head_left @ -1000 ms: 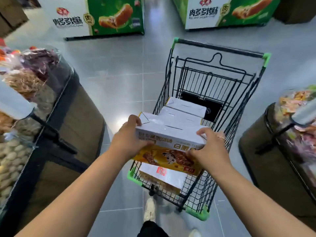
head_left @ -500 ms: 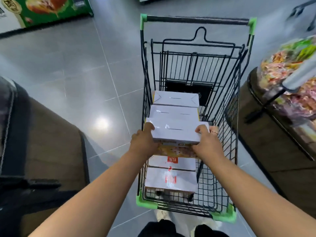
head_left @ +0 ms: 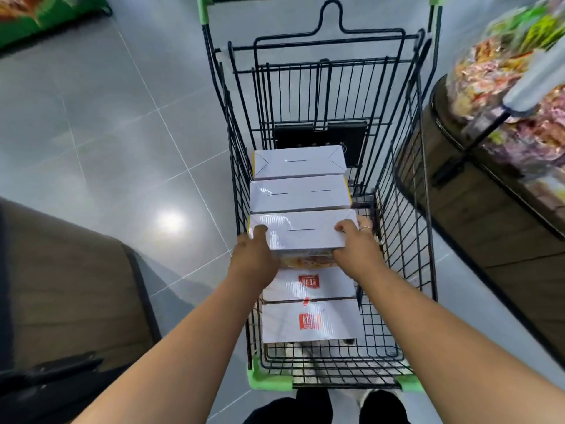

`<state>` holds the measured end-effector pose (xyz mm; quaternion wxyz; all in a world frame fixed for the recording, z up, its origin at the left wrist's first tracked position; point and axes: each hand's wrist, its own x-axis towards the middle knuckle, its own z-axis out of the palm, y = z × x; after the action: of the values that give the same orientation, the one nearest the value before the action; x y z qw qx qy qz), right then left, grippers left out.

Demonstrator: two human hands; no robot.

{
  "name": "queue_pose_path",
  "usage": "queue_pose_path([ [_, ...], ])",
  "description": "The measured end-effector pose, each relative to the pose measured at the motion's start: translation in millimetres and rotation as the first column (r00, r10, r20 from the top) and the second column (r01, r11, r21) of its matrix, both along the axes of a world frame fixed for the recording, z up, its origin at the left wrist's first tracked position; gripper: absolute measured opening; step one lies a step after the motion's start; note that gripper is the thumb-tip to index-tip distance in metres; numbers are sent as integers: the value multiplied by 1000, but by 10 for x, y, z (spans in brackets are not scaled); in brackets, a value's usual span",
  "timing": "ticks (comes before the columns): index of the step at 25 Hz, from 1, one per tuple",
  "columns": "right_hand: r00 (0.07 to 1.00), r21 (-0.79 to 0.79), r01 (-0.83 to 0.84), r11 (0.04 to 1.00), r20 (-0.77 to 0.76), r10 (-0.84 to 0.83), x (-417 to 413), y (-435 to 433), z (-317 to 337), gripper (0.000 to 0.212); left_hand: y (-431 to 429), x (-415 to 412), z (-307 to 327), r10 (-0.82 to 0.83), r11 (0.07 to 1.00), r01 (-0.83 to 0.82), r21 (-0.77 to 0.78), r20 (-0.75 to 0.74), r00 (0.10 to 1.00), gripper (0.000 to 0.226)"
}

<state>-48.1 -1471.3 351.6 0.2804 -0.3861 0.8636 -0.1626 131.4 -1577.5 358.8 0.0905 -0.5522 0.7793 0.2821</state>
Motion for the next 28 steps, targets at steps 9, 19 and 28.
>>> queue_pose_path([
  [9,976,50,36,998,212,-46,-168,78,-18,84,-38,-111,105,-65,998,65,-2,-70,995,84],
  [19,981,-213,192,958,66,-182,-443,714,970,92,425,-851,1052,-374,927,327,-182,-410,832,82],
  [28,945,-363,310,879,13,-328,-1045,2529,2081,92,1798,-1560,2218,-601,796,548,-257,-452,660,85],
])
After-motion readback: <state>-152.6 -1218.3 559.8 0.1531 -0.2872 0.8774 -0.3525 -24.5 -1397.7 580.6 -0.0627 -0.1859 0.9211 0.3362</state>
